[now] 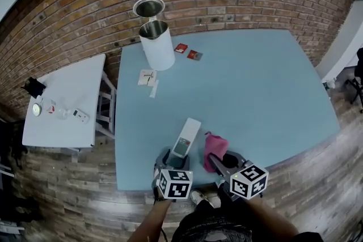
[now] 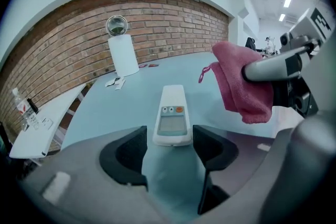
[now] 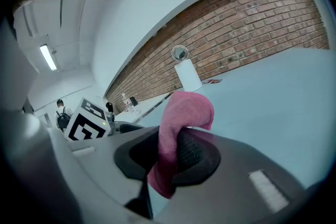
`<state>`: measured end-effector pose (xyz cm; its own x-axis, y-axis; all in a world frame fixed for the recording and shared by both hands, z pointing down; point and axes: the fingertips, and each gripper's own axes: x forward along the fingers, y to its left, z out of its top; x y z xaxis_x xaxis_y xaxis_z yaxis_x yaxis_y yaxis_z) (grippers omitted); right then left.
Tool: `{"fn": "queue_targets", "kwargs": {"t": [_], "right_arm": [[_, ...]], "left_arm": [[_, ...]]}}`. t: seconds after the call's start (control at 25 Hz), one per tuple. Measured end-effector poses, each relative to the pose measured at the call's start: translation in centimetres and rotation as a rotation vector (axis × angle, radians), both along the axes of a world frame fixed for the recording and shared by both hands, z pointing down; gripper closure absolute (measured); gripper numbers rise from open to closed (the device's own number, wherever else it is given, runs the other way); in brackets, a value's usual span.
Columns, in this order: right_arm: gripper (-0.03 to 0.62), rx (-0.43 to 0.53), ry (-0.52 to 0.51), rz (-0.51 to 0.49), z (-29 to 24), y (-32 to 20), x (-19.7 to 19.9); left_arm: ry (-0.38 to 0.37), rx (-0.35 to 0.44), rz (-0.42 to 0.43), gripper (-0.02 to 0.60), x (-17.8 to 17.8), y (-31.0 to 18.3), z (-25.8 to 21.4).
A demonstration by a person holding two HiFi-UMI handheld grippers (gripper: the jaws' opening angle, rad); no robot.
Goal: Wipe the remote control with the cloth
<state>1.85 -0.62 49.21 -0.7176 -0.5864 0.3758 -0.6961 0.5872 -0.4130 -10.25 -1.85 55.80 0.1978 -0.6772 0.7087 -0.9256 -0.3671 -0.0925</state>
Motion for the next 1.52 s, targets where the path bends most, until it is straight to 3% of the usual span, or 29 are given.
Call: {"fn": "queue_targets", "kwargs": {"t": [0.28, 0.48, 0.52, 0.56, 0.6, 1.0, 1.52], "right_arm": [[0.526, 0.02, 0.034, -0.038, -0.9, 0.6, -0.9], [0.526, 0.05, 0.076, -0.069, -1.8, 1.1, -1.2], [0.526, 0.058, 0.087, -0.073, -2.0, 1.2, -1.2], [0.526, 0.069, 0.101, -0.078, -2.2, 1.3, -1.0], [0.526, 0.08, 0.114, -0.082, -2.3, 1.4, -0.8], [0.53, 0.119, 0.162, -0.097, -2.7, 3.4, 2.9], [0.528, 0.127, 0.135, -0.075, -3.3, 5.2, 6.7]], "left_arm": [[0.197, 0.095, -0.025, 0.331, 1.8, 1.6, -4.7], [0.236, 0.139, -0.055, 0.34, 3.1, 2.7, -6.4], [0.227, 0.157, -0.076, 0.419, 3.0, 2.9, -6.7], [0.218, 0.176, -0.096, 0.556, 3.0, 3.0, -7.0], [0.217, 0.189, -0.105, 0.58, 3.3, 3.1, -7.3], [0.281, 0.244, -0.081, 0.58, 9.4, 4.7, -9.3], [0.275, 0.235, -0.091, 0.58, 13.1, 6.8, -9.9]]}}
